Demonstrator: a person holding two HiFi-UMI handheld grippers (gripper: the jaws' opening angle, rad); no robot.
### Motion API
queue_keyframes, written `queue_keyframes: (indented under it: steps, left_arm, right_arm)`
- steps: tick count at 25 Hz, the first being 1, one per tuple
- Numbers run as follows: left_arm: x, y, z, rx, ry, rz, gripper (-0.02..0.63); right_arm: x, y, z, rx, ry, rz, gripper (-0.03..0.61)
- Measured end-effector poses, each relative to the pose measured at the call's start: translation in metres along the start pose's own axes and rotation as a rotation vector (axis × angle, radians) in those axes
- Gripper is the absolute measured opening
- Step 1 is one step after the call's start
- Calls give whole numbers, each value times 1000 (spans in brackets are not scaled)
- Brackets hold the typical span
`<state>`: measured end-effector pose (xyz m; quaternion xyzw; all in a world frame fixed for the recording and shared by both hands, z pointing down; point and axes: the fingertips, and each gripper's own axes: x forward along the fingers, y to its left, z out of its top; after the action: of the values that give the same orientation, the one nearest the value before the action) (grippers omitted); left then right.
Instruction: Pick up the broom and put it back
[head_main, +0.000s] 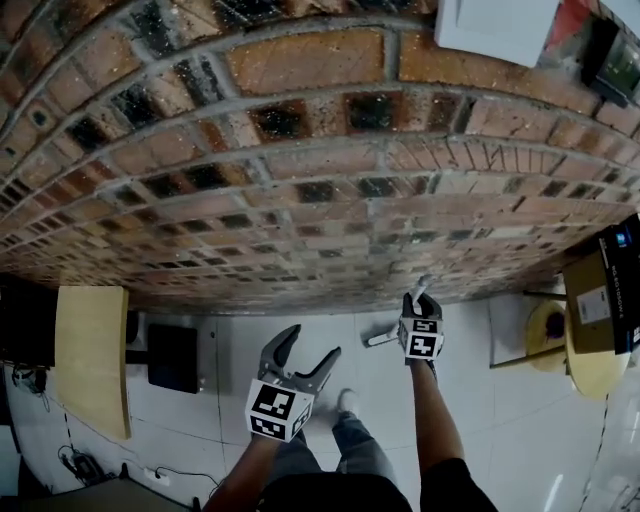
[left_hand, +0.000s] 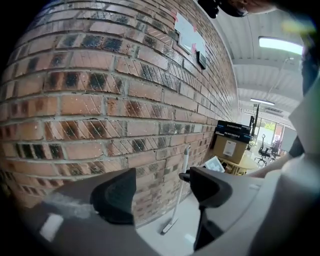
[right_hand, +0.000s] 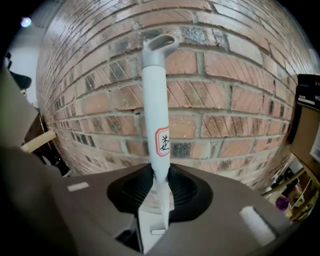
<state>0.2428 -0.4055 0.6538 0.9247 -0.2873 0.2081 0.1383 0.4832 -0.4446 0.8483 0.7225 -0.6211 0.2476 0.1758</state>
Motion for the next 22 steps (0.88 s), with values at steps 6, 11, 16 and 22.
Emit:
queue_keyframes:
  steps: [6, 11, 16, 22]
  left_arm:
    - [-20, 11, 0, -30, -19, 48, 339]
    - [-40, 34, -3, -42, -40, 89, 341]
    - [-65, 53, 8, -33, -81, 108, 340]
    - [-101, 51, 36, 42, -169, 66, 340]
  right_arm:
    - [34, -3, 13, 30, 12, 1, 108]
    - [14, -8, 23, 94, -3, -56, 287]
    - [-51, 24, 71, 41, -136, 5, 337]
    - [-163, 89, 147, -31, -323, 33, 352]
